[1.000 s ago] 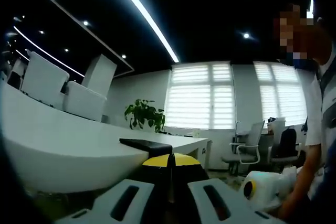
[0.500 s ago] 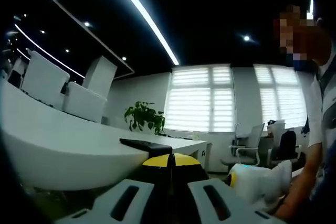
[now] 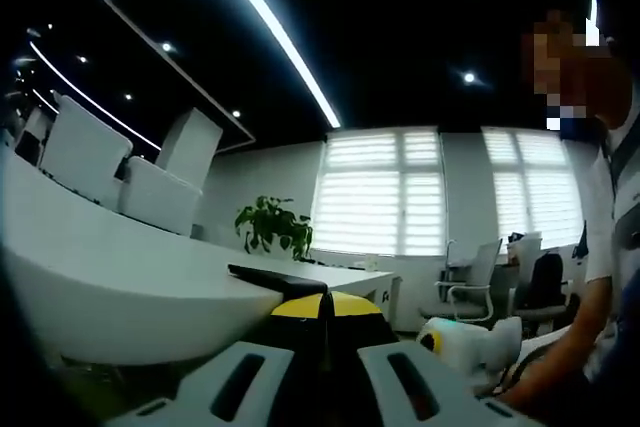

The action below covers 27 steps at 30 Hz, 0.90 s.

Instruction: Clamp the fixed fixture on the desktop, loosen the retaining clip, secure it to the edge of the desk, and tighten the retaining clip.

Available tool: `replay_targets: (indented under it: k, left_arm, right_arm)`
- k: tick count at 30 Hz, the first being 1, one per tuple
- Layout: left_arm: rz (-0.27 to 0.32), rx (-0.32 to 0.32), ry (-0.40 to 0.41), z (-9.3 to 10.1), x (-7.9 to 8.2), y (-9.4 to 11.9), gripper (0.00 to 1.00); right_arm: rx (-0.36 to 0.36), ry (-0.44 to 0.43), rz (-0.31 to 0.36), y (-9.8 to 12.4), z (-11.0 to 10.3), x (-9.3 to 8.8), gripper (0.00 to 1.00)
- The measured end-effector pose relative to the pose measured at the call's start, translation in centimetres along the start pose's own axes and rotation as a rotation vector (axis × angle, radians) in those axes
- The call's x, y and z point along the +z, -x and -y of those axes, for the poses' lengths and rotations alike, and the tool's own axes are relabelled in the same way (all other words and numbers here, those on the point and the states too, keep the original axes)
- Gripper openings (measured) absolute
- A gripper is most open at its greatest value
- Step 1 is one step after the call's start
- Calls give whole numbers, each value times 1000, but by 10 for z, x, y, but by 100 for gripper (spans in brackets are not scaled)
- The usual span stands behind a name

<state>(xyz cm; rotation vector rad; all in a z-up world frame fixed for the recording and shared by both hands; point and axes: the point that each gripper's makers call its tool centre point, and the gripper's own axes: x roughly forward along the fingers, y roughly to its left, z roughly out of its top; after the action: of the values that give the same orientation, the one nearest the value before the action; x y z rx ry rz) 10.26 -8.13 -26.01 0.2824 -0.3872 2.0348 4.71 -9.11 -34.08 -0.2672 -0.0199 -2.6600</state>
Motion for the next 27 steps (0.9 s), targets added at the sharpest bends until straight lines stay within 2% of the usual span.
replay_targets:
  k: [4, 8, 11, 16, 19, 21, 22, 24, 26, 27]
  left_arm:
    - [0, 4, 2, 0, -1, 0, 2]
    - [3, 3, 5, 0, -1, 0, 2]
    - [6, 4, 4, 0, -1, 1, 2]
    - [19, 4, 6, 0, -1, 1, 2]
    - [15, 3, 6, 0, -1, 1, 2]
    - [13, 2, 5, 0, -1, 1, 2]
    - [-9, 1, -4, 1, -1, 1, 2]
    - [-15, -3, -5, 1, -2, 1, 2]
    - [-12, -1, -5, 1, -2, 1, 2]
    - [-11, -1, -5, 1, -2, 1, 2]
  right_arm:
    - [185, -25, 2, 0, -2, 0, 25]
    - [306, -26, -8, 4, -8, 2, 25]
    - [336, -38, -21, 1, 0, 2, 25]
    - [345, -89, -5, 2, -6, 0, 26]
    - [300, -116, 0, 4, -6, -1, 30]
    - [213, -81, 2, 12, -4, -4, 44]
    - [150, -104, -4, 17, -3, -6, 47]
    - [51, -98, -32, 27, 2, -12, 48]
    - [-88, -85, -72, 47, 4, -18, 47]
    - [-123, -64, -86, 54, 3, -20, 47]
